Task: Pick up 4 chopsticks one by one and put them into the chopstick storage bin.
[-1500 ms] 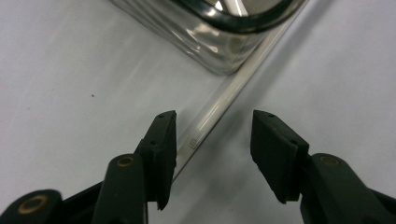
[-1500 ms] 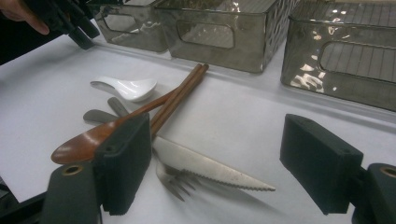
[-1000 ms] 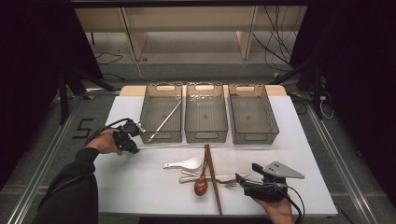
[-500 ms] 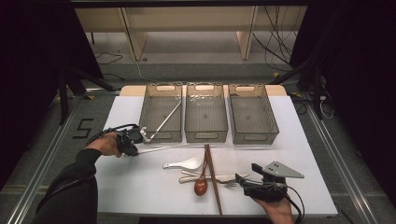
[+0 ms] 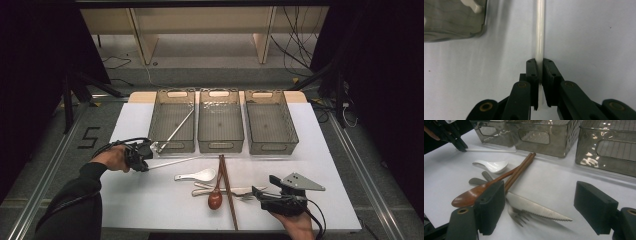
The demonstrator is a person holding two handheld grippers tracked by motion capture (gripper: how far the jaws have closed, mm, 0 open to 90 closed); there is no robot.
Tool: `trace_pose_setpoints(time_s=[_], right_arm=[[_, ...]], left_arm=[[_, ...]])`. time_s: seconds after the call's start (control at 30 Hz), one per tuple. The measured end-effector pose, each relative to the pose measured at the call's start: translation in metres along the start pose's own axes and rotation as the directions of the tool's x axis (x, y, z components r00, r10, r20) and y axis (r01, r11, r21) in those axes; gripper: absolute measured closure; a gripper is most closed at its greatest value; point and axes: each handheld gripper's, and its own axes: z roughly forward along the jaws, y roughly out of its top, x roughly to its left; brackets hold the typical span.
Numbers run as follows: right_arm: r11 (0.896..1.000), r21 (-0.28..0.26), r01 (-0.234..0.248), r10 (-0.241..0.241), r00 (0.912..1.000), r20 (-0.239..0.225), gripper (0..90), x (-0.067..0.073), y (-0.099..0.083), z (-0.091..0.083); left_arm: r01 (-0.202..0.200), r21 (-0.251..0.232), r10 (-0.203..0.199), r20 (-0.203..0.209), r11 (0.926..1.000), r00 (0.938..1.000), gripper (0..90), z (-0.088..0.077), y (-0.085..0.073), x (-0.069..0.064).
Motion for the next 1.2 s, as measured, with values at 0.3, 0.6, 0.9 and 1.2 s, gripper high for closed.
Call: trace_pose_setpoints(time_s=[0.3,0.6,0.9,1.2], right_arm=[[1.0,0.001,-0.002,0.002,1.0,0.002,25.8,0.0,0.0,0.0],[1.0,0.003,-0.001,0.001,1.0,0.001,25.8,0.001,0.0,0.001],[1.0,0.0,-0.001,0.001,1.0,0.0,25.8,0.001,0.0,0.001],[1.0,-0.001,0.0,0.0,1.0,0.001,25.8,0.0,0.0,0.0]], left_arm=[[0.042,-0.036,-0.042,0.014,0.9985,0.999,83.3,-0.003,-0.005,-0.006],[0.03,-0.103,-0.03,0.001,0.9942,0.9995,83.3,-0.022,-0.008,-0.016],[0.097,-0.247,-0.095,0.017,0.9642,0.9953,83.2,-0.045,-0.005,-0.02],[0.227,-0.331,-0.227,0.04,0.9158,0.9732,83.3,-0.058,-0.002,-0.013]])
